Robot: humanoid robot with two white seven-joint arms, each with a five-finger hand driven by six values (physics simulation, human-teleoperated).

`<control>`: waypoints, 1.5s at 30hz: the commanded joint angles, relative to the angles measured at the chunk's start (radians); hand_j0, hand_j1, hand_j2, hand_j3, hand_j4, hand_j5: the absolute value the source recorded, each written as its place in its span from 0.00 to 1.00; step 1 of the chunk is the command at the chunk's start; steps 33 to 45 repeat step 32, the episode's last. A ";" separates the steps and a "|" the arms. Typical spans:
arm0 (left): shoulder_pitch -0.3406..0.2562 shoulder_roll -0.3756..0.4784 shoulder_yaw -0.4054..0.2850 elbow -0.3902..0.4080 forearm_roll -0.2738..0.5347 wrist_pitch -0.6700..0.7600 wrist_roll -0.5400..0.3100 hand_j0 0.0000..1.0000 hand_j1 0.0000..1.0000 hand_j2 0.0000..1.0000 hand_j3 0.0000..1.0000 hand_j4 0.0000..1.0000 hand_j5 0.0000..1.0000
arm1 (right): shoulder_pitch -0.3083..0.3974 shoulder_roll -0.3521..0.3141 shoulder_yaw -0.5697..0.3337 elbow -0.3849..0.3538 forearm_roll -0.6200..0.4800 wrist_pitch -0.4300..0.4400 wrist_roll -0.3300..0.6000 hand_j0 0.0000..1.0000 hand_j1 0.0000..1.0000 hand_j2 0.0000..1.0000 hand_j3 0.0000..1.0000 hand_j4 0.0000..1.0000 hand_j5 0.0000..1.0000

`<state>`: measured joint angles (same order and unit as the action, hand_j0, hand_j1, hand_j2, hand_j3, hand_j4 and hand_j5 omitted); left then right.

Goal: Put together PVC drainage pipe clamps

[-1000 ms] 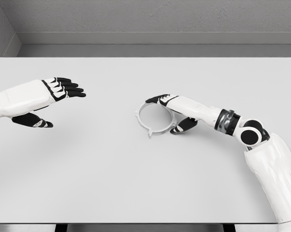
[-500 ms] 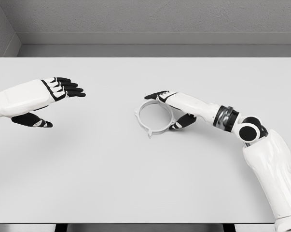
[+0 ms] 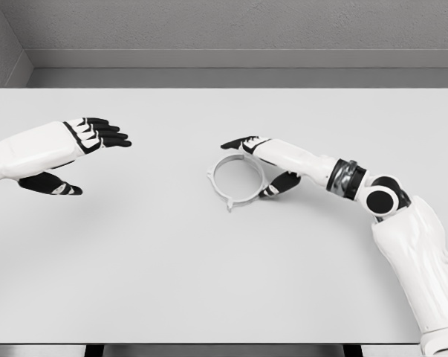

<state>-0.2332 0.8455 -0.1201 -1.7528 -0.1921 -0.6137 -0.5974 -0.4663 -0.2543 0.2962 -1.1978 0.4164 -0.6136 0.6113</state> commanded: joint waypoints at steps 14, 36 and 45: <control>0.005 -0.006 0.000 0.001 0.006 0.003 -0.013 1.00 1.00 1.00 1.00 1.00 1.00 | 0.028 -0.164 -0.192 -0.002 -0.022 0.003 0.000 1.00 1.00 1.00 1.00 1.00 1.00; 0.006 -0.005 0.005 0.009 0.016 0.003 -0.013 1.00 1.00 1.00 1.00 1.00 1.00 | 0.129 -0.292 -0.358 -0.008 -0.024 0.003 0.000 1.00 1.00 1.00 1.00 1.00 1.00; 0.006 -0.005 0.005 0.009 0.016 0.003 -0.013 1.00 1.00 1.00 1.00 1.00 1.00 | 0.129 -0.292 -0.358 -0.008 -0.024 0.003 0.000 1.00 1.00 1.00 1.00 1.00 1.00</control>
